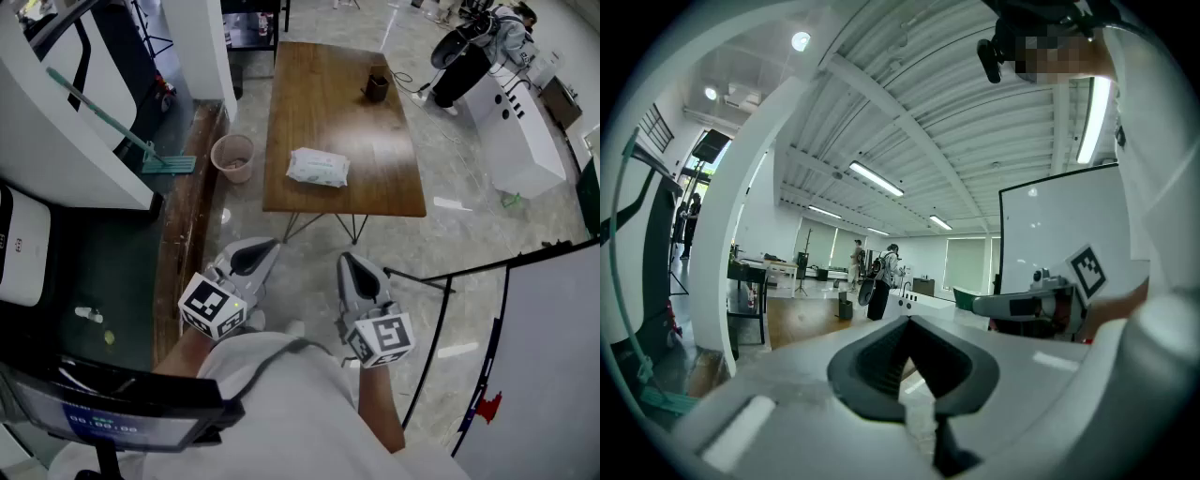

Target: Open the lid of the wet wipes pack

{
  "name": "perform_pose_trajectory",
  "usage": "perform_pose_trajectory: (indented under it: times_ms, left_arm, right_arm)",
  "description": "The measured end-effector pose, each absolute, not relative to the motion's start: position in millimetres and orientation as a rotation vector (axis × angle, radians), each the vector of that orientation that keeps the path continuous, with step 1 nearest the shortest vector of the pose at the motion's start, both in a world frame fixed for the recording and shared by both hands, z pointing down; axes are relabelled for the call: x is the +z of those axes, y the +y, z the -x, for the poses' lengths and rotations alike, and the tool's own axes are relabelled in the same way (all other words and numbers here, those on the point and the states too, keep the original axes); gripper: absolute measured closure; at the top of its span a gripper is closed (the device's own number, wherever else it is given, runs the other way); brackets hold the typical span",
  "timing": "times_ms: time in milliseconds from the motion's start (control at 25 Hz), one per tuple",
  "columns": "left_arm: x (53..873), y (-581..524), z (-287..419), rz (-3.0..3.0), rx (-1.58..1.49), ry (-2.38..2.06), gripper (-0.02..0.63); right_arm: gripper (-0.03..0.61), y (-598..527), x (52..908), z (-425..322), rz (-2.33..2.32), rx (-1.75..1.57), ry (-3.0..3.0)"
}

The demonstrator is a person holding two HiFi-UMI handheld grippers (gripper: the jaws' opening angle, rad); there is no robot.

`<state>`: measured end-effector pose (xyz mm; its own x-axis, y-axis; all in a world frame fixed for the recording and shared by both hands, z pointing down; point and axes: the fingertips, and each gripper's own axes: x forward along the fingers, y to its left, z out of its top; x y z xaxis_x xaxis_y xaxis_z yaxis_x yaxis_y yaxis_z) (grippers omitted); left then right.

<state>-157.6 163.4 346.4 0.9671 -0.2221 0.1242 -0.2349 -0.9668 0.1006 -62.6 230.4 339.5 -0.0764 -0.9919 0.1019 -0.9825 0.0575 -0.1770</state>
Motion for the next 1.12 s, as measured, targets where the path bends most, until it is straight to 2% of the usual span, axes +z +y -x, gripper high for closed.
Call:
perform_pose_trajectory:
  times_ms: [560,880,1120]
  left_arm:
    - [354.9,172.4,134.3,-2.983,0.216,-0.407,0.609]
    - [374.0,194.1,119.7,-2.937,0.346,-0.383,0.609]
    - [371.0,203.1,118.5,-2.96,0.295,-0.379,0.609]
  right_arm:
    - [0.569,242.3,349.1,38.9,1.956,-0.378,2.297]
    - [0.569,258.6,362.3,27.1,1.939,-0.391,2.322]
    - [0.569,269.0,369.6,21.0,1.935,-0.408,2.315]
